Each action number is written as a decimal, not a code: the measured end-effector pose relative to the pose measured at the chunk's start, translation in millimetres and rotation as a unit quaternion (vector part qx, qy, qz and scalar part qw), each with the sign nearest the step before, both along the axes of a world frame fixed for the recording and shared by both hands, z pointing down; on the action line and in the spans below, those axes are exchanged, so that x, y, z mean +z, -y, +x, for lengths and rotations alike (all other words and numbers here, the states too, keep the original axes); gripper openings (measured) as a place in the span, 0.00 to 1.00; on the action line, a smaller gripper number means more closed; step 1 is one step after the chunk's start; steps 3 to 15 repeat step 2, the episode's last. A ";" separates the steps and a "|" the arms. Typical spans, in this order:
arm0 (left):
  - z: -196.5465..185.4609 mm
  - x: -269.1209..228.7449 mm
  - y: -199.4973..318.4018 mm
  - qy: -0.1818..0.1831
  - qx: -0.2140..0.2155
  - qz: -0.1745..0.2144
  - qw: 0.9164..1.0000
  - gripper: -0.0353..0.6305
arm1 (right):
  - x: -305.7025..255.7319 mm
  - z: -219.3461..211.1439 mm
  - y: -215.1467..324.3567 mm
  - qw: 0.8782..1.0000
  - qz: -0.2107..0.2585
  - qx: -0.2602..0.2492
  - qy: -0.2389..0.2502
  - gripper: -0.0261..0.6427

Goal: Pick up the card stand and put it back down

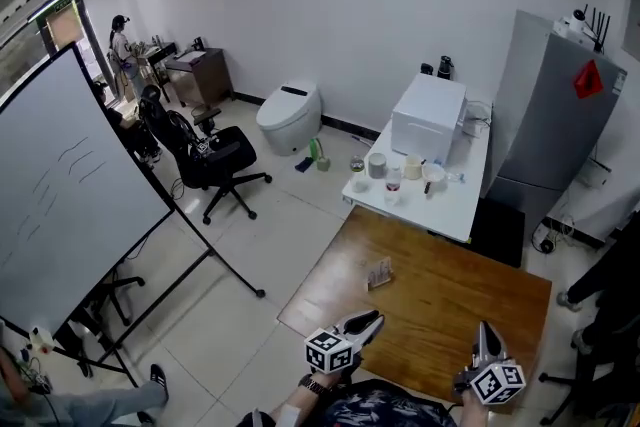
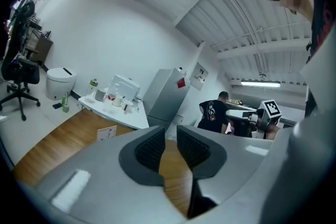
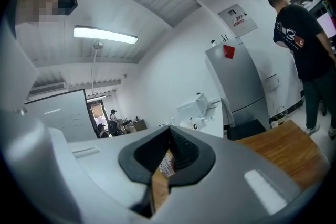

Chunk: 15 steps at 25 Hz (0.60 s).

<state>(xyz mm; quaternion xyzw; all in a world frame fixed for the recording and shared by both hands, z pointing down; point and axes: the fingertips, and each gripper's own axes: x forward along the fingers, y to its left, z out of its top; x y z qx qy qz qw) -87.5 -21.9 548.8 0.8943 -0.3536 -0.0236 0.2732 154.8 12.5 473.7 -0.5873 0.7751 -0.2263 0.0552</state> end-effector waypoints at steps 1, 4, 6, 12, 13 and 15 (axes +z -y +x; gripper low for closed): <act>-8.6 3.1 -0.8 0.003 -0.008 -0.002 1.000 0.16 | 0.3 -5.8 1.8 1.000 0.001 -0.007 0.001 0.03; -17.2 6.3 -1.6 0.006 -0.016 -0.005 1.000 0.16 | 0.9 -11.7 3.5 1.000 0.001 -0.013 0.003 0.03; -17.2 6.3 -1.6 0.006 -0.016 -0.005 1.000 0.16 | 0.9 -11.7 3.5 1.000 0.001 -0.013 0.003 0.03; -17.2 6.3 -1.6 0.006 -0.016 -0.005 1.000 0.16 | 0.9 -11.7 3.5 1.000 0.001 -0.013 0.003 0.03; -17.2 6.3 -1.6 0.006 -0.016 -0.005 1.000 0.16 | 0.9 -11.7 3.5 1.000 0.001 -0.013 0.003 0.03; -17.2 6.3 -1.6 0.006 -0.016 -0.005 1.000 0.16 | 0.9 -11.7 3.5 1.000 0.001 -0.013 0.003 0.03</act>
